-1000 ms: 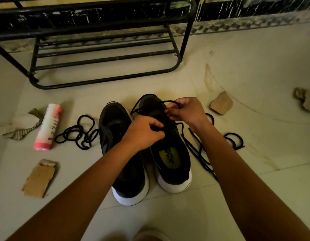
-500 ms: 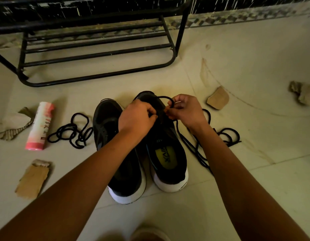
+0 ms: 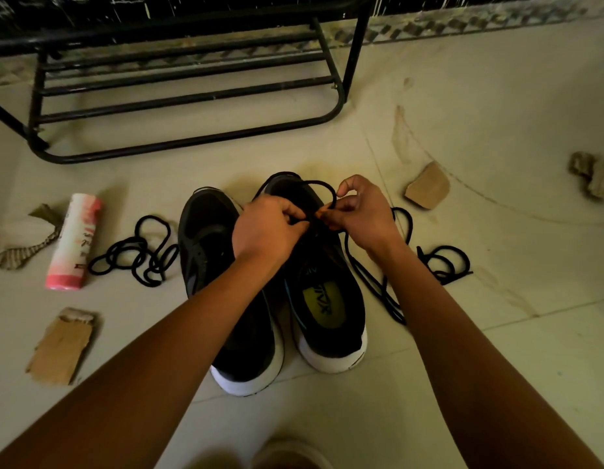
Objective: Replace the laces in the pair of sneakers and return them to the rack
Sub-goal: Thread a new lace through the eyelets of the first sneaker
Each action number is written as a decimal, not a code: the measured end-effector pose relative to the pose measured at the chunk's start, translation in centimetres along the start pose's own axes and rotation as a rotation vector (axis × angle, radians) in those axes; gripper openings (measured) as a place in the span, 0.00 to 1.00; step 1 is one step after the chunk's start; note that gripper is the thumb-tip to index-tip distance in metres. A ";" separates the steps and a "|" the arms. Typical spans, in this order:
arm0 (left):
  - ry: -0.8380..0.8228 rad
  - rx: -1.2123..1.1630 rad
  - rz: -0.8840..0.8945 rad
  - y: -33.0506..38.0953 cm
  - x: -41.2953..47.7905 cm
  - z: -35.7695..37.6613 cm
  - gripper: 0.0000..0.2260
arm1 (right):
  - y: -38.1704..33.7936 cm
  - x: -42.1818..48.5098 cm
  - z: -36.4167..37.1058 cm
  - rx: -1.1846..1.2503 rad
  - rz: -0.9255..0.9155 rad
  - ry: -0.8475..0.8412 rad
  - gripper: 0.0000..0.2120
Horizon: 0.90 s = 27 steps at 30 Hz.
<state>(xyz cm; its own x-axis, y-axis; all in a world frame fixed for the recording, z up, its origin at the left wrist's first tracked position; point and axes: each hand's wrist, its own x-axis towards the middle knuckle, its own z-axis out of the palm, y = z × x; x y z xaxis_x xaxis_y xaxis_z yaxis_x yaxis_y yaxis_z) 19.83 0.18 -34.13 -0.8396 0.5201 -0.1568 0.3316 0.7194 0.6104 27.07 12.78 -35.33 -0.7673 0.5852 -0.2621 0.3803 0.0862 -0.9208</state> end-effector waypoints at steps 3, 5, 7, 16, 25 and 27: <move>0.003 0.001 -0.005 0.0 0.0 0.0 0.06 | -0.1 -0.2 0.1 -0.141 -0.050 0.013 0.19; 0.002 0.002 -0.002 0.0 0.0 0.0 0.06 | -0.4 -0.2 0.2 -0.249 -0.097 0.015 0.16; 0.005 -0.003 0.000 0.0 0.0 0.0 0.06 | -0.8 -0.2 0.4 -0.388 -0.159 0.002 0.14; 0.044 -0.021 -0.019 0.1 -0.2 0.5 0.05 | -0.7 0.5 0.4 -0.220 -0.053 -0.013 0.19; 0.134 0.044 -0.012 0.3 -0.4 1.2 0.05 | 0.7 0.4 0.7 0.228 0.110 -0.017 0.18; 0.122 0.060 -0.002 0.2 -0.3 1.2 0.05 | 0.7 0.5 0.7 0.248 0.121 -0.024 0.18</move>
<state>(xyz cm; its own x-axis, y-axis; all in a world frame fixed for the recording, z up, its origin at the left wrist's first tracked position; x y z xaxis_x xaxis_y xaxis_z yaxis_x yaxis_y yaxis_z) 20.70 0.72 -34.90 -0.8851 0.4615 -0.0596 0.3523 0.7482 0.5622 26.54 12.58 -36.29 -0.7374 0.5597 -0.3781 0.3336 -0.1850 -0.9244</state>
